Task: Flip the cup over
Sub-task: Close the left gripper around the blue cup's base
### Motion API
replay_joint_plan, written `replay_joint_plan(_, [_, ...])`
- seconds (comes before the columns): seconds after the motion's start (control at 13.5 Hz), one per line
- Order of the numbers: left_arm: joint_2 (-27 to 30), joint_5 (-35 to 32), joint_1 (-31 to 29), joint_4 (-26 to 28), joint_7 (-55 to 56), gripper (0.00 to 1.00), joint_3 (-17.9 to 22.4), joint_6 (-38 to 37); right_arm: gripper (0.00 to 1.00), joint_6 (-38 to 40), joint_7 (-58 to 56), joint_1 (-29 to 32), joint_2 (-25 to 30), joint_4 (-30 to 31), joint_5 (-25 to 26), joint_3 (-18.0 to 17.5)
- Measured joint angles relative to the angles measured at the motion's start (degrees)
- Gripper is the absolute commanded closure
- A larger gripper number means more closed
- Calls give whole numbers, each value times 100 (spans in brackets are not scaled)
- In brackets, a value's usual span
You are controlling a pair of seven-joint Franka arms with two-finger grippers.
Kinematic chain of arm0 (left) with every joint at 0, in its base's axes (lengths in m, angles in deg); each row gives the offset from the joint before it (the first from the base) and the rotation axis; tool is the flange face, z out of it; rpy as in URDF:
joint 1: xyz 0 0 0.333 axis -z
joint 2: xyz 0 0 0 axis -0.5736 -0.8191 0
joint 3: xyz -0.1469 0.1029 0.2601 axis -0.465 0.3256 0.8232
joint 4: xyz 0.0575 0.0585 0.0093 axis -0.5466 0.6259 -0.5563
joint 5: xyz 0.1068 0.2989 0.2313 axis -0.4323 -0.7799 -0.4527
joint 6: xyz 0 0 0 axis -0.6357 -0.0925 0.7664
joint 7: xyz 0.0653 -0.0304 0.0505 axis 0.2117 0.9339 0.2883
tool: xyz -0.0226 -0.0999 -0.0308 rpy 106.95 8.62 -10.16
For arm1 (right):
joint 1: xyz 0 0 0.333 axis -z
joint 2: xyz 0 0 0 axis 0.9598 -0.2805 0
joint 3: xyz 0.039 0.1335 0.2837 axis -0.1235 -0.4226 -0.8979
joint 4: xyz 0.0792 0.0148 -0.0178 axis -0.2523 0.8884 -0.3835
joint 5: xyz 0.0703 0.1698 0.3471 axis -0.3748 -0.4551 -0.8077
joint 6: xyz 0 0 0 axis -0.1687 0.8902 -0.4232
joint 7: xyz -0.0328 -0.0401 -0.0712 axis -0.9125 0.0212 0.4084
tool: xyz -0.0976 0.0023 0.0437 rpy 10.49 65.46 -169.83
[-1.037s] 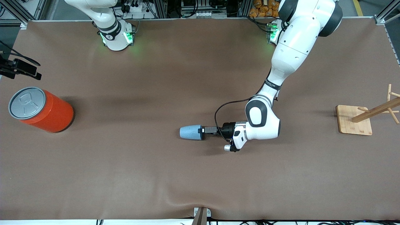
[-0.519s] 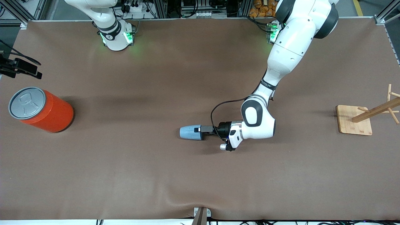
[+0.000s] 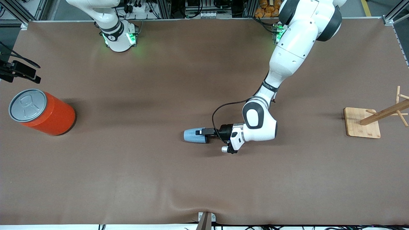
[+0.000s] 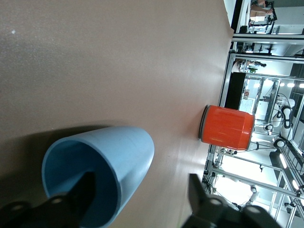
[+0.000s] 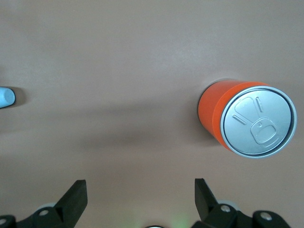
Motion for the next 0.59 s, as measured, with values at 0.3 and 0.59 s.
replay_joint_plan(0.3, [-89, 93, 20, -6, -187, 55, 0, 0, 0, -8, 0, 0, 0, -24, 0, 5])
replay_joint_plan(0.59, [-142, 134, 33, -9, -336, 95, 0, 0, 0, -118, 3, 0, 0, -24, 0, 6])
